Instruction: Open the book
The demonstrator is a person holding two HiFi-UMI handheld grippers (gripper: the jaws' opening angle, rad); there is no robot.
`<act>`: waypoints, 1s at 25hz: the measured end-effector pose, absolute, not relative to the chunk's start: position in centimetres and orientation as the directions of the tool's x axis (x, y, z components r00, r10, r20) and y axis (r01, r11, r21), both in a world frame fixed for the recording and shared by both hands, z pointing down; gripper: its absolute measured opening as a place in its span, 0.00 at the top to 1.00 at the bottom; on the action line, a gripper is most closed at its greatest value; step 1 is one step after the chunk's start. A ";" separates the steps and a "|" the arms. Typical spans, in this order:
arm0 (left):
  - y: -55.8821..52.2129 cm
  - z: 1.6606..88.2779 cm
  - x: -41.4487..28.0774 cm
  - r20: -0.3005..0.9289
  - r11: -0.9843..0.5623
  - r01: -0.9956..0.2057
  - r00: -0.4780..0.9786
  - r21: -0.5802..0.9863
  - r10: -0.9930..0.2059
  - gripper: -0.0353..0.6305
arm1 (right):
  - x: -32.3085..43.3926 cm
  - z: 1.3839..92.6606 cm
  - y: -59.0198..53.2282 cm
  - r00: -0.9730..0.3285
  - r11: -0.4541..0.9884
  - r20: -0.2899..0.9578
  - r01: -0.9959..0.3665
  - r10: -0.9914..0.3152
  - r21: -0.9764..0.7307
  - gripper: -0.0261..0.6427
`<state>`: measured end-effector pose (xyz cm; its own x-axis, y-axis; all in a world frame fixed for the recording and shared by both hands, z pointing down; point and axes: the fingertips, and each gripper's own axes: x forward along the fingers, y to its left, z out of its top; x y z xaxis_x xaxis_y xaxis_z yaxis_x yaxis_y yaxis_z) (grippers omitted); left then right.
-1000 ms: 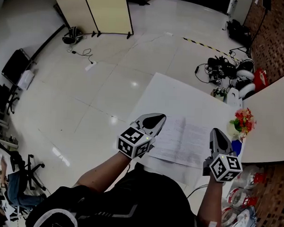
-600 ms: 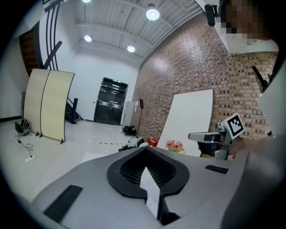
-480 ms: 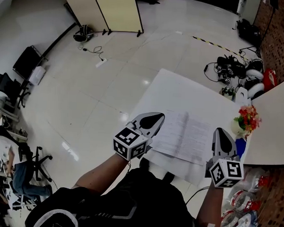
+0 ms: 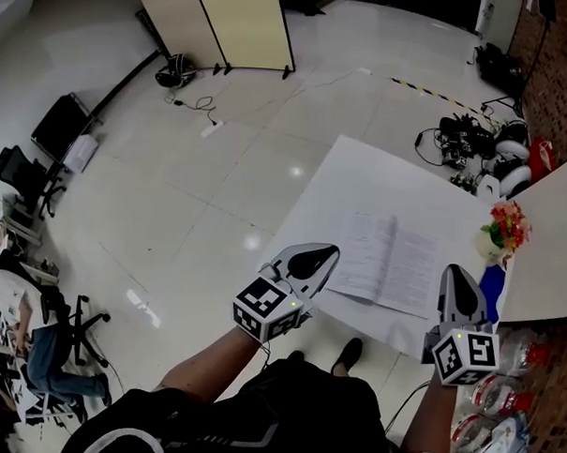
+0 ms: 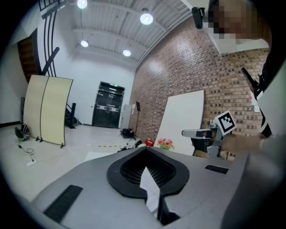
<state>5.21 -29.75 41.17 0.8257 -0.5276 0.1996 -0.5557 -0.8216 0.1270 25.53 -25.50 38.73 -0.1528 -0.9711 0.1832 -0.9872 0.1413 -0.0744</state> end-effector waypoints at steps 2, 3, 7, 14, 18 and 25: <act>-28.0 40.3 3.7 0.179 -0.843 -0.525 0.846 0.118 -0.502 0.95 | 23.7 38.6 -23.8 -0.124 0.117 0.192 -0.992 -0.974 -0.046 0.95; -27.2 39.8 2.6 0.172 -0.850 -0.515 0.852 0.110 -0.494 0.95 | 22.5 38.4 -23.0 -0.119 0.114 0.190 -0.993 -0.974 -0.038 0.95; -24.9 40.2 -0.6 0.170 -0.859 -0.493 0.867 0.141 -0.469 0.95 | 19.3 37.5 -19.7 -0.083 0.072 0.175 -0.995 -0.981 -0.069 0.95; -18.8 39.8 -0.7 0.153 -0.880 -0.448 0.892 0.156 -0.426 0.95 | 17.4 35.8 -13.2 -0.083 0.084 0.171 -0.996 -0.982 -0.002 0.95; -14.7 39.1 0.1 0.152 -0.869 -0.473 0.878 0.144 -0.453 0.95 | 17.6 35.5 -9.3 -0.116 0.112 0.141 -0.993 -0.983 -0.036 0.95; -4.6 38.0 1.9 0.140 -0.837 -0.526 0.850 0.150 -0.508 0.95 | 18.6 36.5 -0.8 -0.213 0.207 0.139 -0.977 -0.967 -0.055 0.95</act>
<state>1.91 -4.57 38.02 0.8497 -0.5084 0.1399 -0.5257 -0.8374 0.1498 18.56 -0.76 36.50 -0.2130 -0.9671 0.1394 -0.9767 0.2072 -0.0553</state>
